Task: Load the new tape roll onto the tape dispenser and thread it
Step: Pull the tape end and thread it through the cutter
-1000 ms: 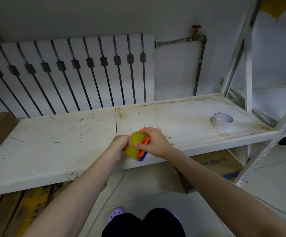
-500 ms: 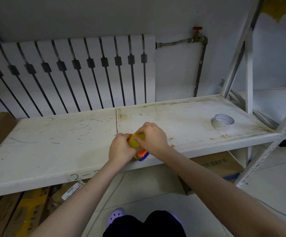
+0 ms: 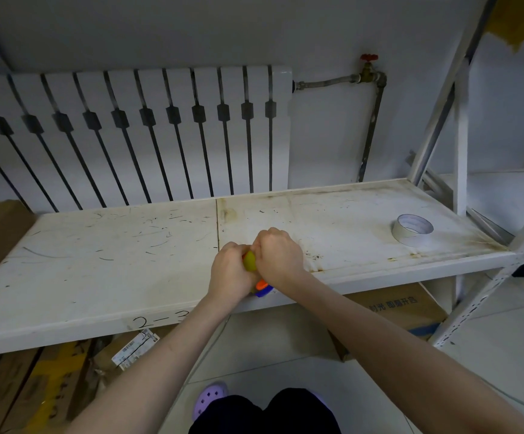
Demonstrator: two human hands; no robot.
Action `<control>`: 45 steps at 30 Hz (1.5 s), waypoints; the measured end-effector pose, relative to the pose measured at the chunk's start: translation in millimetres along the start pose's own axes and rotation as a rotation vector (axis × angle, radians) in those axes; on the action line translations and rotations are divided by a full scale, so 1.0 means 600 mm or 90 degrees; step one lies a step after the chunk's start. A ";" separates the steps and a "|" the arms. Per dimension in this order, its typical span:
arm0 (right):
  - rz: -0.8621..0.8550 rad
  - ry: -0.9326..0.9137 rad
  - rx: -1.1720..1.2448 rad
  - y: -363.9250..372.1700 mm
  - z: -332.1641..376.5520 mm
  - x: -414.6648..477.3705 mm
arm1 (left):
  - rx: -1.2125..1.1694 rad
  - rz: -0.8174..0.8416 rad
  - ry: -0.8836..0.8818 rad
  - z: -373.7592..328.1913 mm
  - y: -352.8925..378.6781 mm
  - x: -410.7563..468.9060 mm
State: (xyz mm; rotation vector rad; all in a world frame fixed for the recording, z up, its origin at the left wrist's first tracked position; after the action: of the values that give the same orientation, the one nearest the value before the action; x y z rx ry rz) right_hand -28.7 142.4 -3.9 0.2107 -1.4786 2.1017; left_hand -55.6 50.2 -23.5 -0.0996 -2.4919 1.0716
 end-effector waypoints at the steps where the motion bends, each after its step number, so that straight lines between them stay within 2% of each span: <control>1: 0.005 0.019 0.027 -0.001 -0.002 -0.001 | 0.002 0.002 0.008 -0.002 -0.001 0.001; 6: -0.002 0.102 0.131 -0.011 -0.011 -0.009 | -0.014 0.019 0.021 -0.010 -0.010 0.006; 15: -0.029 0.109 0.253 -0.010 -0.002 -0.025 | -0.019 0.095 0.010 -0.015 -0.026 0.012; 23: -0.040 0.080 0.398 -0.029 0.020 -0.014 | 0.002 0.110 -0.027 -0.001 -0.029 0.015; 29: -0.057 0.133 0.401 -0.041 -0.016 0.016 | 0.028 0.126 -0.001 0.017 -0.033 0.017; 32: -0.049 0.195 0.411 -0.036 -0.051 0.029 | 0.029 0.145 -0.006 0.026 -0.033 0.020; 37: 0.033 0.492 0.635 0.003 -0.105 0.024 | 0.031 0.167 0.009 0.025 -0.033 0.024; 40: 0.070 0.477 0.610 0.016 -0.110 0.021 | 0.065 0.172 0.016 0.026 -0.025 0.033; 45: 0.030 0.427 0.547 0.028 -0.106 0.021 | 0.100 0.126 0.036 0.011 -0.005 0.041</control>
State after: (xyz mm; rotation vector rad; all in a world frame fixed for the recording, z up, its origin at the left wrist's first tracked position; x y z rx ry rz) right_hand -36.2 200.6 -36.5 -0.2106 -0.1649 2.3822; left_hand -80.2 49.3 -16.4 -0.3312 -2.3756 1.3216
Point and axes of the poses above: each hand's wrist, its own x-axis towards the middle knuckle, its own y-axis out of the palm, z = x × y, the point moved 5 cm from there along x, towards the middle knuckle, and after that the axes turned 12 degrees about -z, right-handed, at the moved point
